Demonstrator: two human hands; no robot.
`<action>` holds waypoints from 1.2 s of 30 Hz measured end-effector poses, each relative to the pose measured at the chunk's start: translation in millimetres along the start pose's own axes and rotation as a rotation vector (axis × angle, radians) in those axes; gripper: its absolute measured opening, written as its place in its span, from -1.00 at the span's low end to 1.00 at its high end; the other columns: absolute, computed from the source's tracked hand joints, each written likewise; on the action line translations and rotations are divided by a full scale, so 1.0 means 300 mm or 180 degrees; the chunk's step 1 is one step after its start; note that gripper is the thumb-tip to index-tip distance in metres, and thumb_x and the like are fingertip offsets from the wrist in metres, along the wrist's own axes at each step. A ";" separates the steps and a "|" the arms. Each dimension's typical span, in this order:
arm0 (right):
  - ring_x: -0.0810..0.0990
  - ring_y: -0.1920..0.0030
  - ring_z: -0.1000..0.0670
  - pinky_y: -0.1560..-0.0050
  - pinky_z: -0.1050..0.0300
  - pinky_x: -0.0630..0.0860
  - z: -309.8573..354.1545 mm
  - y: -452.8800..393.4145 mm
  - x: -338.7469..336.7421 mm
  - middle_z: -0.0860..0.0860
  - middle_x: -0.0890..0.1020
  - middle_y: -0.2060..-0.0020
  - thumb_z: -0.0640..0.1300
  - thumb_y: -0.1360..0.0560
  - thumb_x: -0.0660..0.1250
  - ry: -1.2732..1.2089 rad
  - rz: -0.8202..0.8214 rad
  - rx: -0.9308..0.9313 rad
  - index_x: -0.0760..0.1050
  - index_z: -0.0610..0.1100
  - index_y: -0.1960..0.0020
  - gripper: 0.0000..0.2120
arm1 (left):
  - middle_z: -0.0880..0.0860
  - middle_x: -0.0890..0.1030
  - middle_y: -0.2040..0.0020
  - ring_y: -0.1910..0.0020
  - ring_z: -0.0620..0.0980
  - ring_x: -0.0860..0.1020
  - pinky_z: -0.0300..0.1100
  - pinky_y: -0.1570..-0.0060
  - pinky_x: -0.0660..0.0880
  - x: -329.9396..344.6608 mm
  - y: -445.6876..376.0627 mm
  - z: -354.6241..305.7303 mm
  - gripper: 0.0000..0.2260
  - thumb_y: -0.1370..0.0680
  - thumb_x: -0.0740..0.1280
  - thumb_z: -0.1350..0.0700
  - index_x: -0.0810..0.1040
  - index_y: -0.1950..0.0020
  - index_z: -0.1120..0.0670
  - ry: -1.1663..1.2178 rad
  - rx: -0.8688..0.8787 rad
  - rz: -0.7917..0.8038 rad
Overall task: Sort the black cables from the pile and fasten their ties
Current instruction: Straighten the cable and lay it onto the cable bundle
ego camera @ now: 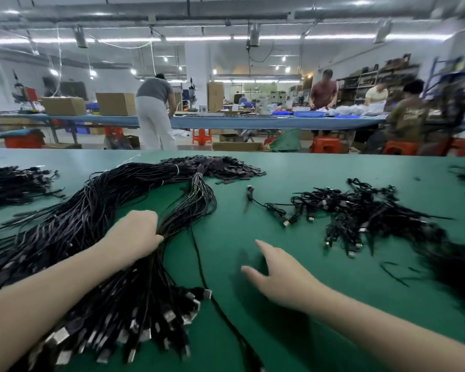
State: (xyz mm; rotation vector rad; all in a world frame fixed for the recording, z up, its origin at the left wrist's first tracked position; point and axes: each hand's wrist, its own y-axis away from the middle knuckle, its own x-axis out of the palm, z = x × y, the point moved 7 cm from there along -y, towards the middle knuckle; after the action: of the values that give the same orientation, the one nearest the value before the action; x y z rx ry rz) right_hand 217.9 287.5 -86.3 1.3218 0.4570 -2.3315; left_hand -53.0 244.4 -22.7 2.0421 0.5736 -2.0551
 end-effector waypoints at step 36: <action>0.35 0.32 0.24 0.34 0.32 0.21 -0.187 0.251 -0.489 0.20 0.40 0.29 0.16 -0.46 0.33 -0.0561 -0.2443 -0.0773 0.40 0.00 0.00 -0.72 | -0.08 0.67 0.09 0.37 -0.14 0.49 -0.25 0.37 0.46 -0.206 0.300 -0.840 -0.79 -0.54 0.35 0.26 0.47 -0.12 0.04 0.3650 0.1853 0.1623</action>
State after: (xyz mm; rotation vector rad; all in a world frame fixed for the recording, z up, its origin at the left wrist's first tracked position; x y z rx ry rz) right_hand 364.5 278.1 7.4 0.9016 1.3271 -2.8174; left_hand 215.9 254.5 31.8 3.1425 -0.4849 -0.6481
